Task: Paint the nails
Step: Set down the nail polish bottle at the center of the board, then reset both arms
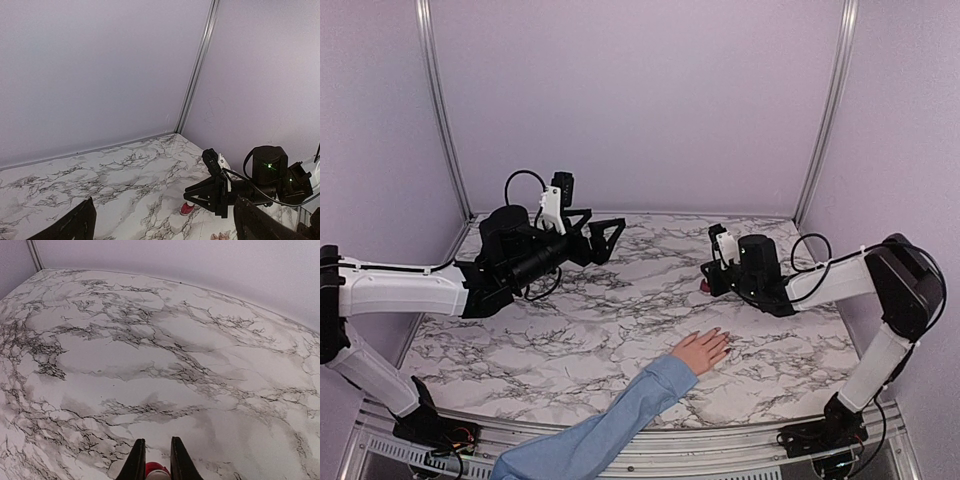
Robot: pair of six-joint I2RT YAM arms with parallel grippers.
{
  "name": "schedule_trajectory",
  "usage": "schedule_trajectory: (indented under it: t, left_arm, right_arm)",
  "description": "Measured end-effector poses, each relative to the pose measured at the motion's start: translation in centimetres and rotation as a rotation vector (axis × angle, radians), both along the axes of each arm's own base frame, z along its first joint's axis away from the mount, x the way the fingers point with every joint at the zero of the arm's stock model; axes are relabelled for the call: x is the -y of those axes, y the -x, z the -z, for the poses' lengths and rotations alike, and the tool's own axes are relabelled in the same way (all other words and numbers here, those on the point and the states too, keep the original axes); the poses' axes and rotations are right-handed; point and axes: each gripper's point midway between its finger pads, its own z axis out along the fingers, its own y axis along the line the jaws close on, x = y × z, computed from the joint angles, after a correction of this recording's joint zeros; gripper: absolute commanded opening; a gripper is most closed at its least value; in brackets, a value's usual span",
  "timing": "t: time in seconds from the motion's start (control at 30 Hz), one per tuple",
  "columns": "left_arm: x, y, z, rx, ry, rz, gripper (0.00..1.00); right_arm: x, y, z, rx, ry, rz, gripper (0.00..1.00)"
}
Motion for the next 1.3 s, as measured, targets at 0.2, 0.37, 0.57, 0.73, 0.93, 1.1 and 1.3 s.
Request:
schedule_trajectory:
  t: [0.2, 0.37, 0.57, 0.73, 0.93, 1.1, 1.3]
  left_arm:
    - [0.1, -0.1, 0.3, -0.004, -0.005, 0.000, 0.99]
    - [-0.1, -0.2, 0.3, -0.004, -0.005, -0.005, 0.99]
    - [-0.1, -0.3, 0.3, -0.004, -0.005, -0.007, 0.99]
    - [-0.3, -0.4, 0.3, -0.004, -0.005, -0.011, 0.99]
    - [-0.6, -0.8, 0.7, -0.015, -0.017, -0.023, 0.99]
    - [-1.5, -1.8, 1.9, -0.074, -0.058, -0.050, 0.99]
    - [-3.9, -4.3, 1.1, -0.155, -0.064, -0.110, 0.99]
  right_arm:
    - [-0.2, -0.6, 1.1, 0.013, 0.008, 0.001, 0.03]
    - [-0.3, -0.8, 2.1, 0.007, 0.014, 0.002, 0.12]
    - [-0.3, -1.0, 2.3, 0.014, 0.011, 0.005, 0.40]
    - [-0.4, -1.2, 1.9, 0.029, 0.003, 0.005, 0.58]
    - [-0.4, -0.9, 1.1, 0.024, -0.003, -0.002, 0.78]
    - [-0.6, -0.8, -3.2, 0.049, -0.029, -0.013, 0.98]
    - [-1.7, -0.8, -12.0, 0.111, -0.110, -0.053, 0.98]
